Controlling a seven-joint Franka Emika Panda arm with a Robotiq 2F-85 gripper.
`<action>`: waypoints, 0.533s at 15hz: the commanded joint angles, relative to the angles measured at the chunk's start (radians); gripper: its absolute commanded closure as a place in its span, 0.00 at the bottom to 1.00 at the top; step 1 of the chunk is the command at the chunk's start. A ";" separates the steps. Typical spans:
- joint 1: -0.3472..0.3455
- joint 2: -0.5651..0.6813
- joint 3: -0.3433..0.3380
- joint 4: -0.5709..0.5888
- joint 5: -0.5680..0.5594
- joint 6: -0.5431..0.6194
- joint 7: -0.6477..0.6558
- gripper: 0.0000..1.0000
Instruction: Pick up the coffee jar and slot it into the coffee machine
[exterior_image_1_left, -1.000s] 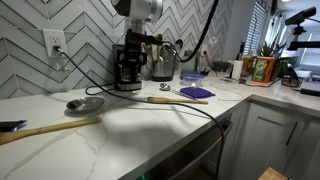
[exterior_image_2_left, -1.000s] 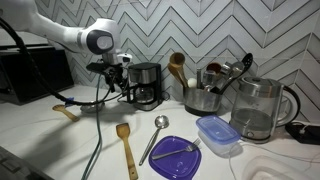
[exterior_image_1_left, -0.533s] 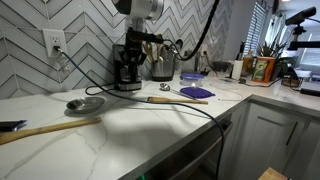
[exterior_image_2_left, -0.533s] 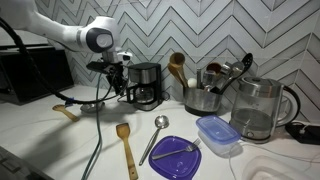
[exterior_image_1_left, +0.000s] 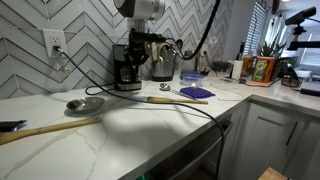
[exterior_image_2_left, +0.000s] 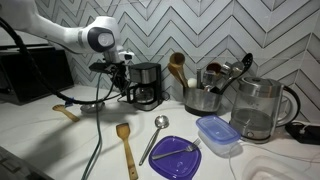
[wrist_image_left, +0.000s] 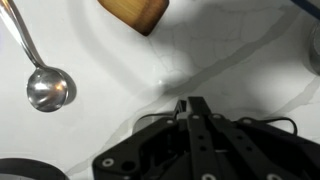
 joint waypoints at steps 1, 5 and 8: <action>-0.001 0.008 -0.004 -0.002 -0.015 0.048 0.016 1.00; -0.005 0.021 -0.005 -0.002 -0.002 0.110 0.019 1.00; -0.002 0.032 -0.011 0.000 -0.019 0.139 0.038 1.00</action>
